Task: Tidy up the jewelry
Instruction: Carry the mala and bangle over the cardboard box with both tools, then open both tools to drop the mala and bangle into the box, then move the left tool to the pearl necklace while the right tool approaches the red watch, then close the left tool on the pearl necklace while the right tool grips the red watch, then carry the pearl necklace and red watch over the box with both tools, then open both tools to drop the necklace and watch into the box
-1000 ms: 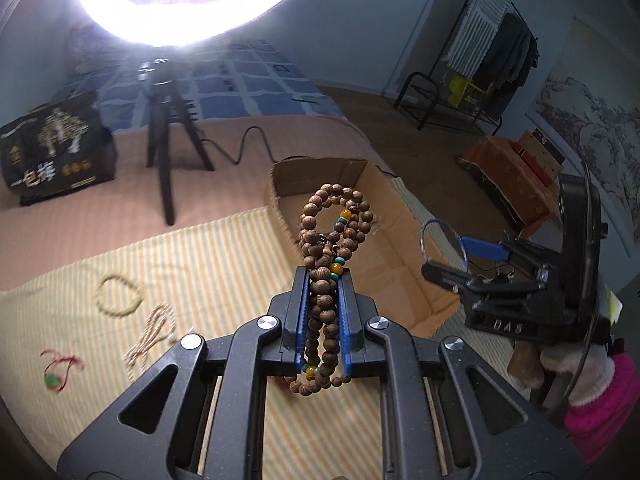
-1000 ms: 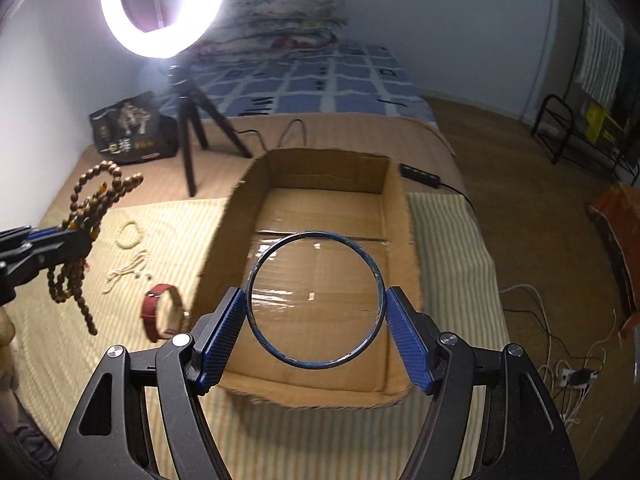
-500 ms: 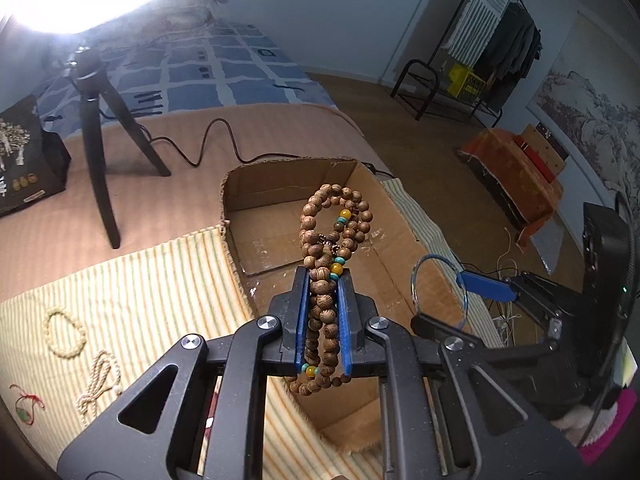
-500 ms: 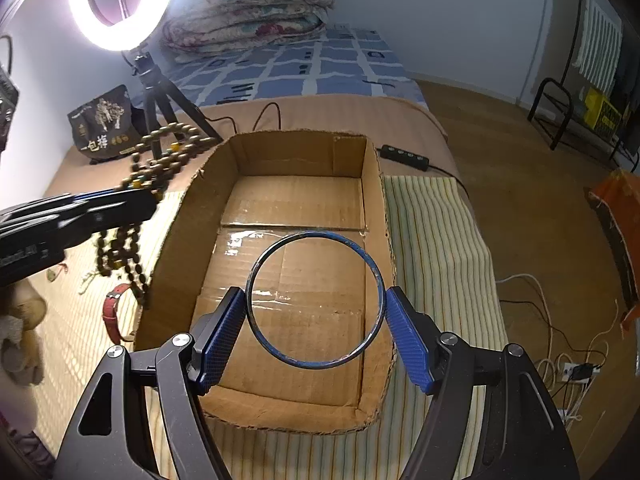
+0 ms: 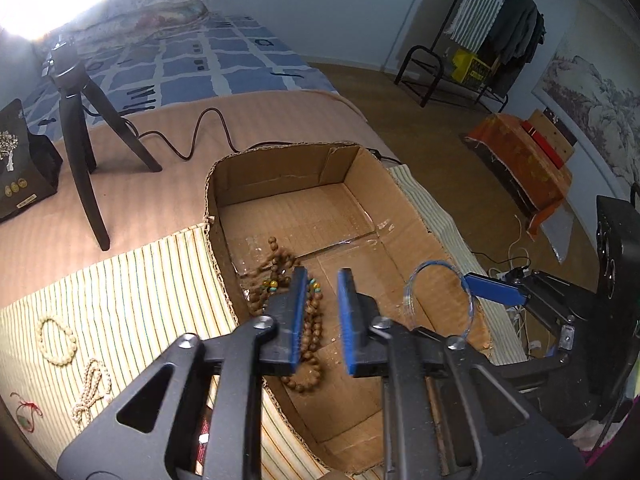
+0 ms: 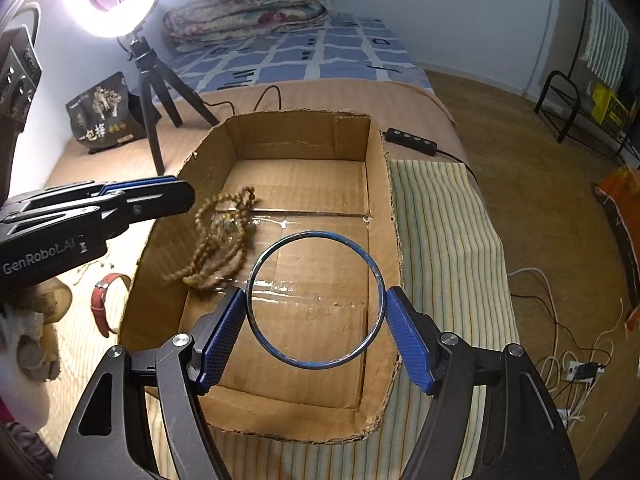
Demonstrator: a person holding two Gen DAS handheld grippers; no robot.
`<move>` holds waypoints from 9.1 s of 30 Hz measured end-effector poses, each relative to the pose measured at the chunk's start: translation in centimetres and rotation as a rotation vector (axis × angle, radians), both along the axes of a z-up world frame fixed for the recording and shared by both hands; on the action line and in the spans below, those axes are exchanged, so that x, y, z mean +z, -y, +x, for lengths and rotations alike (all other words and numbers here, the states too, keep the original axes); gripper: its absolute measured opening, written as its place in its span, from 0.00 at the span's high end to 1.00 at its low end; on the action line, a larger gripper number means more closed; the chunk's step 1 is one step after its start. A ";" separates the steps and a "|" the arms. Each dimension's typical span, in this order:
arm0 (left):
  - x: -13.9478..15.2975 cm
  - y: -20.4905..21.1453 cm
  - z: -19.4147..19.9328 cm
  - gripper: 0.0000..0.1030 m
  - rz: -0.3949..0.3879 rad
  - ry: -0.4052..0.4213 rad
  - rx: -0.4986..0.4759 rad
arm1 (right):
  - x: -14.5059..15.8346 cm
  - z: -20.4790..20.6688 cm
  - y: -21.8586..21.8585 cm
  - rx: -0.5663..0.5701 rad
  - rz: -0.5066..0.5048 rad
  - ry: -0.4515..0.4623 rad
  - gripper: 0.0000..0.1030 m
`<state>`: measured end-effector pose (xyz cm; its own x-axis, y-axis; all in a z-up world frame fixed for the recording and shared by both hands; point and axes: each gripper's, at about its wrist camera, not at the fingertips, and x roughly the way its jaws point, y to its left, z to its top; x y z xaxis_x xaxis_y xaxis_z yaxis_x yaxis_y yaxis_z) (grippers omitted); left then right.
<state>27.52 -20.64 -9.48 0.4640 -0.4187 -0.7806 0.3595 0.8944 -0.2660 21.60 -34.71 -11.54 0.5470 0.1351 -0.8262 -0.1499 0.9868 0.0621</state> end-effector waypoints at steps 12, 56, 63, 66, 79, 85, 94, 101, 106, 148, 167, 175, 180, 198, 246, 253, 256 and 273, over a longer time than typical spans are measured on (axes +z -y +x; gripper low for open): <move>1.4 -1.2 -1.2 0.70 0.009 0.020 0.024 | 0.5 -0.8 -0.7 0.010 -0.036 0.010 0.26; 4.8 -28.2 -12.7 0.62 0.090 0.068 0.287 | 2.7 -7.7 -14.1 0.246 -0.061 0.106 0.26; 3.3 -29.7 -12.4 0.62 0.082 0.042 0.281 | 1.8 -6.9 -15.4 0.255 -0.072 0.088 0.26; 2.5 -29.1 -11.8 0.62 0.090 0.034 0.251 | 1.1 -6.6 -15.8 0.261 -0.072 0.072 0.26; -2.6 -24.1 -8.2 0.62 0.126 -0.050 0.090 | -1.1 -4.9 -16.8 0.276 -0.108 0.023 0.26; -4.5 -21.9 -6.6 0.62 0.190 -0.055 0.036 | -1.6 -4.5 -17.2 0.285 -0.133 0.017 0.26; -7.1 -19.7 -4.8 0.62 0.283 -0.068 -0.026 | -2.0 -4.1 -17.6 0.294 -0.153 0.004 0.26; -8.6 -18.7 -3.7 0.62 0.318 -0.079 -0.040 | -2.1 -3.7 -18.0 0.297 -0.158 -0.004 0.26; -8.7 -18.3 -3.1 0.65 0.317 -0.076 -0.045 | -2.2 -3.5 -18.2 0.292 -0.160 -0.009 0.26; -7.8 -19.5 -3.8 0.95 0.258 -0.070 0.009 | -2.1 -3.0 -18.6 0.294 -0.096 -0.025 0.82; -0.4 -21.2 -6.3 0.95 0.132 0.024 0.095 | 2.0 -4.6 -17.5 0.300 -0.016 0.083 0.82; 3.1 -19.7 -8.1 0.95 0.083 0.084 0.089 | 3.8 -5.1 -15.5 0.281 0.014 0.126 0.82; 4.7 -18.1 -8.7 0.95 0.050 0.114 0.081 | 4.7 -5.1 -13.5 0.252 0.030 0.146 0.82; 7.2 -9.5 -9.3 0.95 -0.049 0.170 -0.017 | 6.8 -3.1 -3.8 0.073 0.110 0.173 0.82; 1.0 -2.3 -8.7 0.53 0.091 0.100 -0.115 | 2.6 1.0 -0.3 -0.047 0.007 0.084 0.40; 1.5 -3.5 -9.3 0.53 0.099 0.097 -0.101 | 3.1 0.3 -0.9 -0.037 -0.001 0.104 0.35; 1.7 -4.5 -9.4 0.53 0.101 0.097 -0.085 | 3.2 0.1 -1.5 -0.027 -0.012 0.111 0.35; 3.0 -11.9 -10.2 0.53 0.119 0.116 0.023 | 5.0 -1.5 -4.8 0.036 0.006 0.167 0.34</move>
